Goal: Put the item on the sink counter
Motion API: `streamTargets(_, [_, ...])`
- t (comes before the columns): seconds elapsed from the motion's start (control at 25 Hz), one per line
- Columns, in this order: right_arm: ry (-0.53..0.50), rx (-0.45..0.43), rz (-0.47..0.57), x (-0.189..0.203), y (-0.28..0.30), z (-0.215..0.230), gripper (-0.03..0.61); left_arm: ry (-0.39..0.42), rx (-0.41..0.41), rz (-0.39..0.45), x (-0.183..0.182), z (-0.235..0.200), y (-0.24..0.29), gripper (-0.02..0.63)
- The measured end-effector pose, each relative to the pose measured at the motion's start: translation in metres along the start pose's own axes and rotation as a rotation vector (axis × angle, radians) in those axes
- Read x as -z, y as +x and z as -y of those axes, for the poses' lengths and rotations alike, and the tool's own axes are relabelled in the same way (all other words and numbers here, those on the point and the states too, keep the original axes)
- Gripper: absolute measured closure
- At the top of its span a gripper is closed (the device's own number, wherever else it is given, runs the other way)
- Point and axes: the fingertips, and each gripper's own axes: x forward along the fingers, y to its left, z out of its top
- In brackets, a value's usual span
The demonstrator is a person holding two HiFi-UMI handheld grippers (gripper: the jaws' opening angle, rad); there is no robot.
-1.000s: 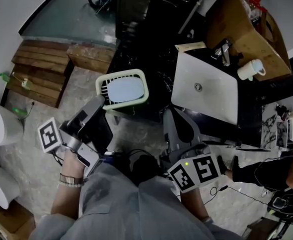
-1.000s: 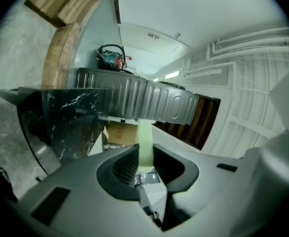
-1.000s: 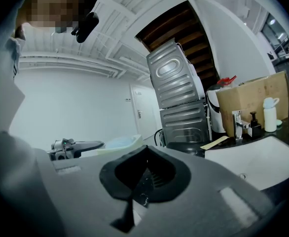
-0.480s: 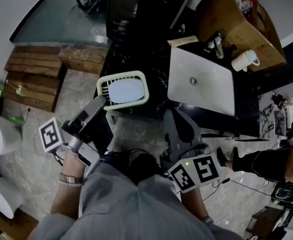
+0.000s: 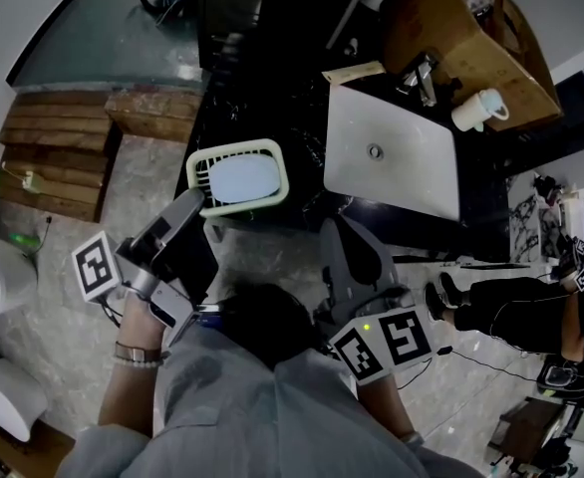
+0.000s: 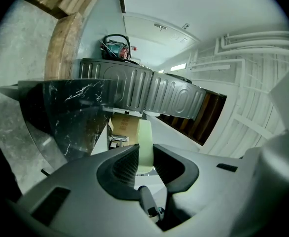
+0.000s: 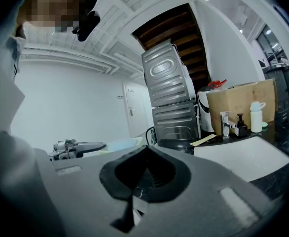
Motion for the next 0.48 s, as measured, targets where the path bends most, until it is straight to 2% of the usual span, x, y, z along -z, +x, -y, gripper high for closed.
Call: streamTargets(0.48, [0.009,-0.040,-0.016,-0.004,0.007,0.023,0.581,0.001,-0.046,0.009,0.006,-0.021,0.018,0.525])
